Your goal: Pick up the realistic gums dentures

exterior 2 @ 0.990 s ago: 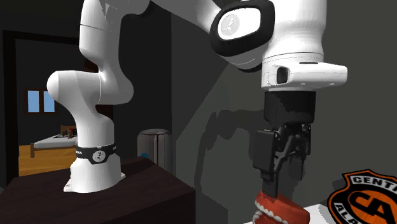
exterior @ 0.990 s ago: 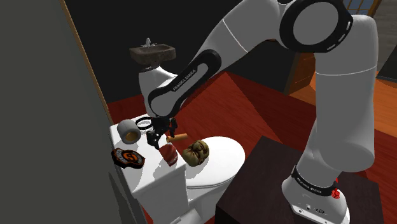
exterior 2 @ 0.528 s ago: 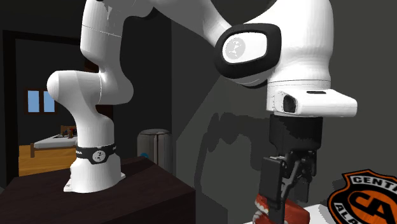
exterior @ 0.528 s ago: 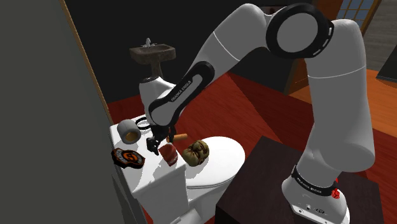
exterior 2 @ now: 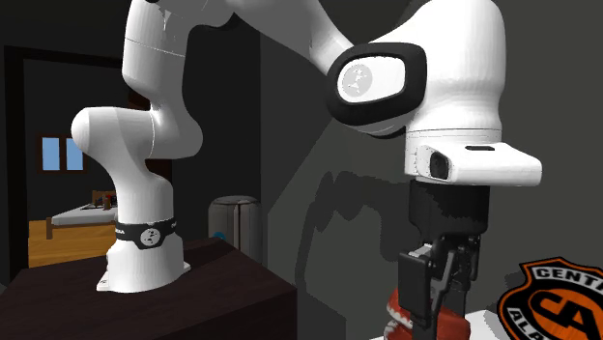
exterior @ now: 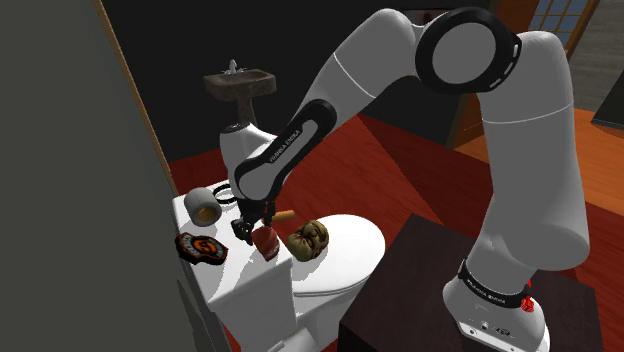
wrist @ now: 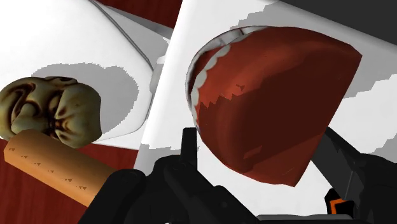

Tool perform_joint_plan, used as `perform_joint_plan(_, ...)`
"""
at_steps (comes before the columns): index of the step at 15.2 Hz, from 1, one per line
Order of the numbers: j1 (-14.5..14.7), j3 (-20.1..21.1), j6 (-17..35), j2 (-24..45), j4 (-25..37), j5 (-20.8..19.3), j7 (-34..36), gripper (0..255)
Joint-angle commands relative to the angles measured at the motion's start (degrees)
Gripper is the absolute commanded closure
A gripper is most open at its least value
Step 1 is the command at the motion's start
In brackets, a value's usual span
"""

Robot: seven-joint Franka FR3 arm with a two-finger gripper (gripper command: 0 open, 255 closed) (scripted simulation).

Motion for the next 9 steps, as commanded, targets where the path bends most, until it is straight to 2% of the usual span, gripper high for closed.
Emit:
perform_joint_plan(1, 0.0, 0.0, -0.03, 0.06, -0.06, 0.0, 0.0, 255)
perform_joint_plan(4, 0.06, 0.0, -0.13, 0.15, 0.13, -0.02, 0.06, 255)
perform_joint_plan(9, -0.28, 0.46, -3.13, -2.5, 0.53, 0.77, -0.38, 255)
